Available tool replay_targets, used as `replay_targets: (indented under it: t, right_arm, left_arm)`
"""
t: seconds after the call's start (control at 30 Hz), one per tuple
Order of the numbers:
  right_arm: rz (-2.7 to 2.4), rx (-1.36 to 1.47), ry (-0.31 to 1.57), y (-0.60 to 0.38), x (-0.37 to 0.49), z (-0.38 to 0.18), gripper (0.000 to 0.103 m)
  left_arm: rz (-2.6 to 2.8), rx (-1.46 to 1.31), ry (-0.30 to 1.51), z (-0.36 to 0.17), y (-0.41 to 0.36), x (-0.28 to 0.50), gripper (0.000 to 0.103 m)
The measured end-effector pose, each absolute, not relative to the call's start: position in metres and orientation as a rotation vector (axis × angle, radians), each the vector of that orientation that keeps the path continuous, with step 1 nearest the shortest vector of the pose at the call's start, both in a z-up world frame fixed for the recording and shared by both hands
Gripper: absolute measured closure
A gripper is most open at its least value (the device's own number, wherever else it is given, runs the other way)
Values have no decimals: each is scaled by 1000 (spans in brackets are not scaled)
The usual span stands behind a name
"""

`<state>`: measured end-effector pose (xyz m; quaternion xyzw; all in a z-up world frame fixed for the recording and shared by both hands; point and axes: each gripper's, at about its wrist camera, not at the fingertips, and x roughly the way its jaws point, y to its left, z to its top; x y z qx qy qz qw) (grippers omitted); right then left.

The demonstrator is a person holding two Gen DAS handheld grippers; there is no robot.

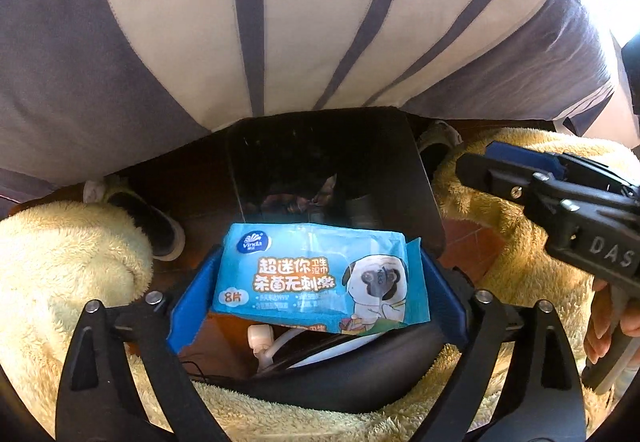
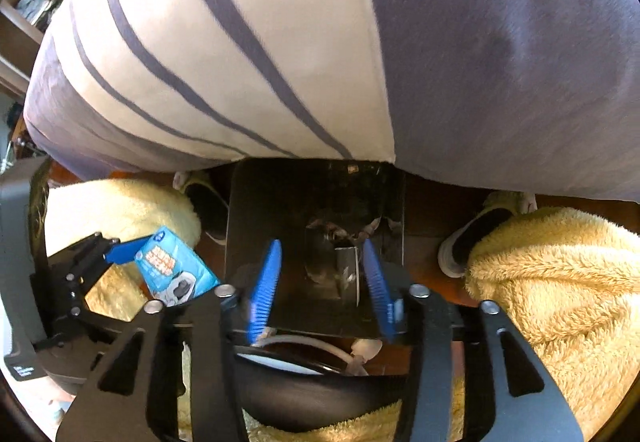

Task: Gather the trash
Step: 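Carry the wipes pack and black box down into the bin and release, then raise both open tools back over the bed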

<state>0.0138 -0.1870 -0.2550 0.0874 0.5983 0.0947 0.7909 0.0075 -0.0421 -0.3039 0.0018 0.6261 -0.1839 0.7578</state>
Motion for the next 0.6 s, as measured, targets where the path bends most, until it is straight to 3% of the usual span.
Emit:
replay_targets:
  t: [0.1,0.2,0.6]
  right_arm:
    - [175,182,1246,-189,13,-242,24]
    - [150,176,1194,-193,12,-223,13]
    - [103,255,941,-237,6,-136,7]
  left_arm:
    - [-408,-2,1340,-295,-42,5,8]
    - [-418,-11,1305,-280,-41,3,8]
    - [-409,-15,1072,-187,-27,-2,8]
